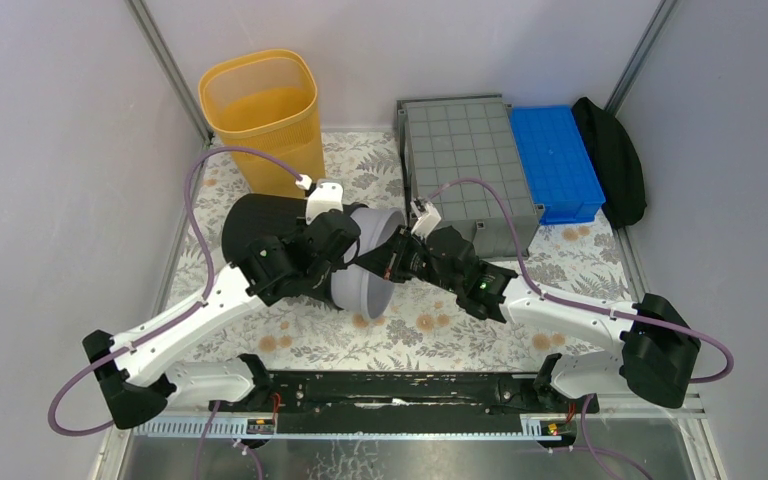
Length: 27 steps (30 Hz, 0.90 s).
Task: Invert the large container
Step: Adjust the container at the center of the board.
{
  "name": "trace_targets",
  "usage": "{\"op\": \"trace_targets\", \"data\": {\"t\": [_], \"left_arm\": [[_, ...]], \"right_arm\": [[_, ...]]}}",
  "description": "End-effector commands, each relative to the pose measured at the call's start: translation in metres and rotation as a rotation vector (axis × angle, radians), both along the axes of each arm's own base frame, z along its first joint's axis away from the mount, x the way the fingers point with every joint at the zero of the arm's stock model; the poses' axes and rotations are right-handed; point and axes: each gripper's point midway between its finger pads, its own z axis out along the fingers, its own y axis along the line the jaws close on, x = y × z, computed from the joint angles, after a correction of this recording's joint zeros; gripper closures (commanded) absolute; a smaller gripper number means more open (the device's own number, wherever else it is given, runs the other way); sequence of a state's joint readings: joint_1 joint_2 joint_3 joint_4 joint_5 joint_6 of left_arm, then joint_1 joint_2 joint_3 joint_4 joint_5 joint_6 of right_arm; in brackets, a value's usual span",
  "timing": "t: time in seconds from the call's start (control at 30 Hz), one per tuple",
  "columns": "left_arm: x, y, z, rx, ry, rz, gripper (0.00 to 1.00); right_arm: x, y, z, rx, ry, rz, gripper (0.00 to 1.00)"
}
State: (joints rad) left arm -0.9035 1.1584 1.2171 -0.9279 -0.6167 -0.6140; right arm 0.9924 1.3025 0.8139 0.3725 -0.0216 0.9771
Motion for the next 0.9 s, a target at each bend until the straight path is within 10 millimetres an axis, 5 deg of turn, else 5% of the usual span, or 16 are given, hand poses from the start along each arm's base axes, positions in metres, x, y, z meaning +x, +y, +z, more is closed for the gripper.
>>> {"op": "trace_targets", "data": {"t": [0.0,0.87], "left_arm": [[0.008,0.025,-0.029,0.197,0.032,0.067,1.00],[0.017,0.078,-0.005,0.310,-0.004,0.243,0.99]], "right_arm": [[-0.026,0.010,0.086,0.212,-0.106,0.132,1.00],[-0.045,-0.019,0.145,0.215,-0.239,0.159,1.00]]}}
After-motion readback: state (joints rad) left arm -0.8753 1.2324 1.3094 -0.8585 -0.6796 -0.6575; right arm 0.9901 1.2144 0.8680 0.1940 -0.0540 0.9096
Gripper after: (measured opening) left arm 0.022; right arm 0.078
